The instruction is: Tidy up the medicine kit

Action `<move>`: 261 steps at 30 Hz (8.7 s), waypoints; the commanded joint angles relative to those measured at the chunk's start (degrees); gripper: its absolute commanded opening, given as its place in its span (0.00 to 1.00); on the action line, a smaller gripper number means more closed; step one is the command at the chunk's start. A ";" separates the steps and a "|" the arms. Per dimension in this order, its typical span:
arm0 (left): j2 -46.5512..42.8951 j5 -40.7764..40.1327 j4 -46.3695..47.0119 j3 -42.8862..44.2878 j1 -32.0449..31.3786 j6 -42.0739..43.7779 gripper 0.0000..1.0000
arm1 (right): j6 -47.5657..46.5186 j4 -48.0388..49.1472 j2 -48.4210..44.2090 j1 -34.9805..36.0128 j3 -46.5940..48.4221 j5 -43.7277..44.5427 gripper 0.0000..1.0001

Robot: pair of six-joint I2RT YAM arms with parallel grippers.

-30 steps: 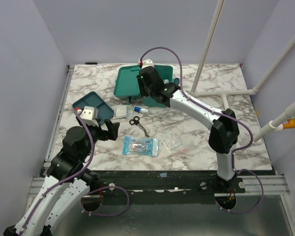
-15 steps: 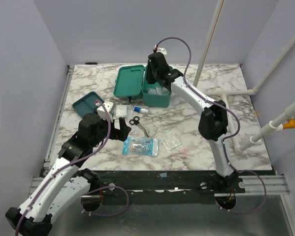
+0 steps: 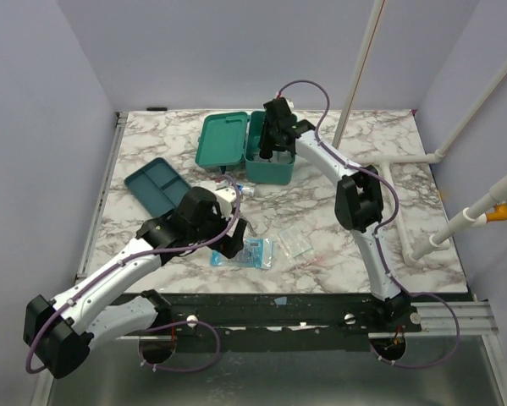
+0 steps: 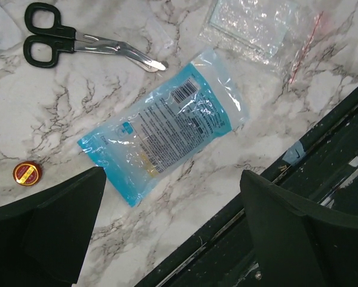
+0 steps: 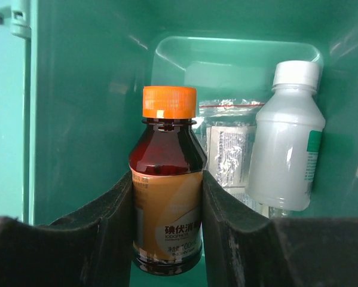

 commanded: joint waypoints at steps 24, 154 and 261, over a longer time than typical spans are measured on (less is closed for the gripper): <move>19.37 -0.04 2.98 2.42 -12.23 32.60 0.98 | 2.05 -3.85 5.48 -1.31 7.78 -11.05 0.68; 76.77 11.84 9.83 79.64 16.06 -22.80 0.54 | 2.93 16.86 -86.17 -0.54 -74.66 -16.27 0.68; -18.33 2.70 4.58 -4.21 15.98 -5.97 0.73 | -50.14 22.73 -18.93 4.37 -33.52 -31.06 0.01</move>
